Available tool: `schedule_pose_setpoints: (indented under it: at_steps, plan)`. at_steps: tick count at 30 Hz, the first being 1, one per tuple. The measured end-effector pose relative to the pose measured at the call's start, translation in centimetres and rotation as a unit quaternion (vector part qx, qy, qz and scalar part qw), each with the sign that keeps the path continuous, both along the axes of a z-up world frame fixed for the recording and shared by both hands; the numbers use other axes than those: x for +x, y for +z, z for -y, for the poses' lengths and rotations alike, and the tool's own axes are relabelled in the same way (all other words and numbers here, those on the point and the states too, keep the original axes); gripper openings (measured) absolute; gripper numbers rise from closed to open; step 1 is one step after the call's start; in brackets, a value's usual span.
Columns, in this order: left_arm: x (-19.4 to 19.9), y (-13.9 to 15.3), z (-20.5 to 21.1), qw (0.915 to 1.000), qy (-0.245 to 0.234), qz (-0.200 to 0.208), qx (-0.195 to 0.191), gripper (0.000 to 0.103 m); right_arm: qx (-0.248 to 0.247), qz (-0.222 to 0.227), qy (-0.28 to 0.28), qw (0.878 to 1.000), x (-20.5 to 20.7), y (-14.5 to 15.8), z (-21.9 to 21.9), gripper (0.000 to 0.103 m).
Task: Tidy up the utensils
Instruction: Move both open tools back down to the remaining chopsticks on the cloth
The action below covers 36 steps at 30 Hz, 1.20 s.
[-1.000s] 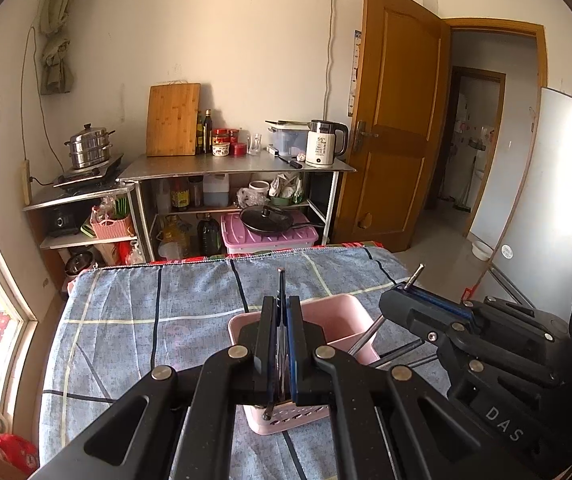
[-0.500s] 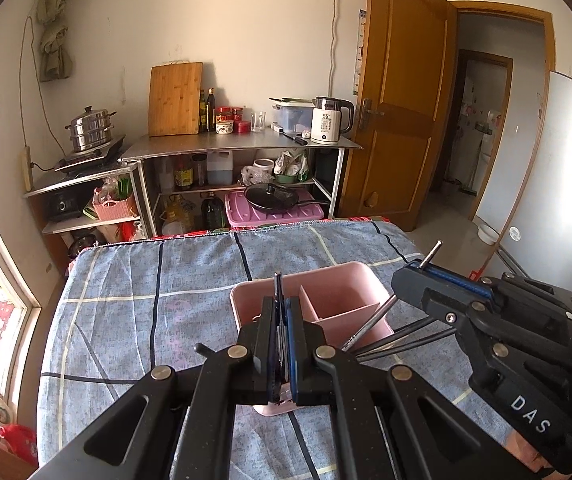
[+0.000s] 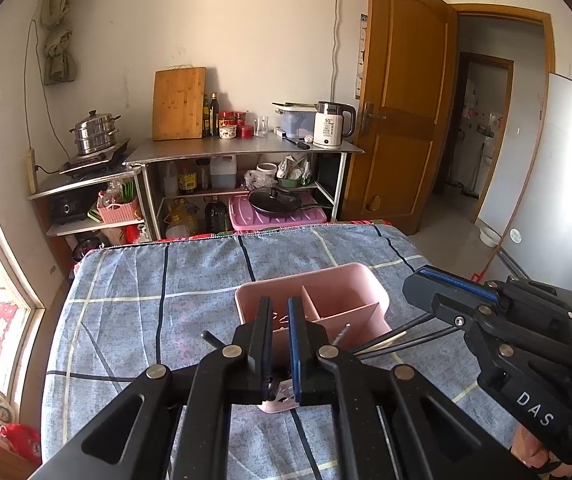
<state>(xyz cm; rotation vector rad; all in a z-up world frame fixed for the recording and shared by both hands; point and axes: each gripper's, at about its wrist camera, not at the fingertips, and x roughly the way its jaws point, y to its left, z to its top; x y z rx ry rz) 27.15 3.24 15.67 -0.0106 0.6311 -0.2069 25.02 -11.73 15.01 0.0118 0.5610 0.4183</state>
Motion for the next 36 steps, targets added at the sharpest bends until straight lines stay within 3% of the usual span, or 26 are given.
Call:
schedule_pose_setpoints:
  at_steps: [10, 17, 24, 36]
  plan:
    - [-4.4, 1.4, -0.1, 0.9992, -0.004, 0.040, -0.001, 0.007, 0.020, 0.009, -0.010, 1.000, -3.2, 0.3, 2.3, 0.006]
    - [-8.6, 0.8, -0.4, 0.9985, -0.004, 0.051, -0.016, 0.007, 0.027, 0.000, -0.021, 0.999, -6.1, -0.9, 4.0, 0.008]
    - [-12.4, -2.3, 0.0, 0.9989, -0.009, 0.037, -0.027, 0.007, 0.033, -0.024, -0.030, 0.999, -9.4, -3.4, 5.4, 0.008]
    - [-16.0, -10.0, 1.4, 0.9988, -0.013, -0.028, -0.038, 0.007, 0.024, -0.083, -0.028, 0.996, -13.3, -8.8, 5.8, 0.008]
